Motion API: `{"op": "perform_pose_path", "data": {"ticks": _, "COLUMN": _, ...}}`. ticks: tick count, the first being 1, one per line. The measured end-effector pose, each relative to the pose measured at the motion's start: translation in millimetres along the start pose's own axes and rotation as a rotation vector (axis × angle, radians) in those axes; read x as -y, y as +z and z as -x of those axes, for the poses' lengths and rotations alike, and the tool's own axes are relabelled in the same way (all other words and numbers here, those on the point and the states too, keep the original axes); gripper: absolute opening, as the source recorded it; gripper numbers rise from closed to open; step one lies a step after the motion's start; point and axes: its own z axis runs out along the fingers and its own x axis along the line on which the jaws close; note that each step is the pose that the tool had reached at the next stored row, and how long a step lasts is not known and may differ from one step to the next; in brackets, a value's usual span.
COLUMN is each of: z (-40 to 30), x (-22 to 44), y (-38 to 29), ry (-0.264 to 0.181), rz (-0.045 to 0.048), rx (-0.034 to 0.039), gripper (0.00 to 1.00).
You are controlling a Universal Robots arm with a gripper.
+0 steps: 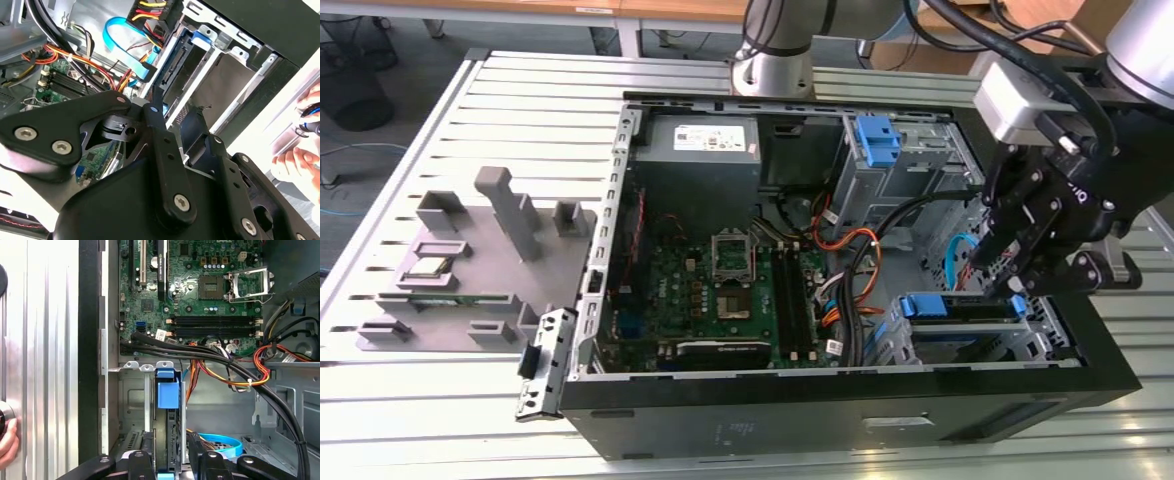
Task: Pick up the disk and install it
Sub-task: 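Insert the first disk wire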
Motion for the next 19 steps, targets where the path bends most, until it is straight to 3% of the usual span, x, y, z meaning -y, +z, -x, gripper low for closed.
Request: {"op": "perform_pose_path", "data": {"ticks": 19, "z": 18.9, "x": -0.4, "y": -0.1, "ry": 0.0, "rz": 0.0001, "rx": 0.0049, "gripper": 0.41}}
